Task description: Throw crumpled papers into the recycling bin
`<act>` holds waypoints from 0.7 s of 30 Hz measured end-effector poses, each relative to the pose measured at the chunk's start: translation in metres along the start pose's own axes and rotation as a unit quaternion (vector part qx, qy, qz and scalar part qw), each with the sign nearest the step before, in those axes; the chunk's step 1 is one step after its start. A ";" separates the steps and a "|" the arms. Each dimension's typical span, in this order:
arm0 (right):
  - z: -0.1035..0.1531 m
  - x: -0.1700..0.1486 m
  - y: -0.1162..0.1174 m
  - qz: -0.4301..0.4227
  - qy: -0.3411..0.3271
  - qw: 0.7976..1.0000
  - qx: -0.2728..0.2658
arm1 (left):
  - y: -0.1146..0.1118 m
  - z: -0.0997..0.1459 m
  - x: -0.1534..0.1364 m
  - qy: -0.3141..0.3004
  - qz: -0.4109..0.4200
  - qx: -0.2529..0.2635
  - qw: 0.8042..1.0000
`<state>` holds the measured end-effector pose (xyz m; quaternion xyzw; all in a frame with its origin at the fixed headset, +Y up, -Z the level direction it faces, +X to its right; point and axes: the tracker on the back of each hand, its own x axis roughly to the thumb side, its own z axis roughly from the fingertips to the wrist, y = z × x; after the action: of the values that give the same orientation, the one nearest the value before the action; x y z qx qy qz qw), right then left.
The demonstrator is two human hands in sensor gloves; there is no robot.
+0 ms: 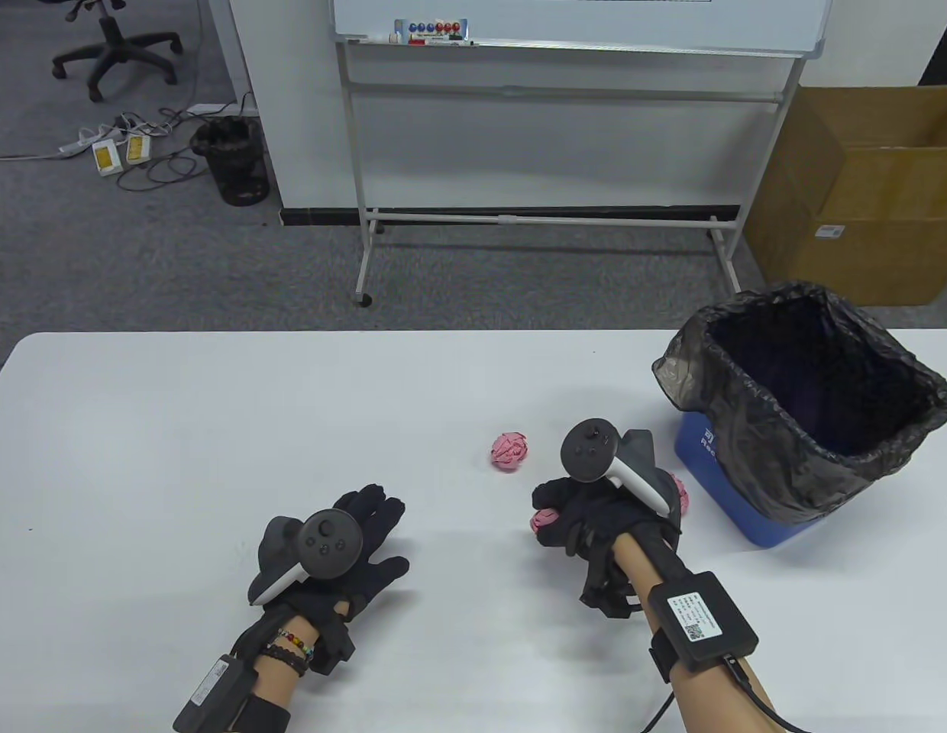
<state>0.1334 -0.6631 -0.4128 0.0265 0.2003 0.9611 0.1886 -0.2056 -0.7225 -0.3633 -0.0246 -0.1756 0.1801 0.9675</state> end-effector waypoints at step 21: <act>0.079 -0.057 -0.150 -0.096 0.054 0.857 -0.503 | -0.001 0.000 -0.001 0.001 -0.001 -0.005 1.000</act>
<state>0.2495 -0.5273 -0.3984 -0.1436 -0.2985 0.9080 0.2564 -0.2060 -0.7232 -0.3633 -0.0295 -0.1754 0.1782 0.9678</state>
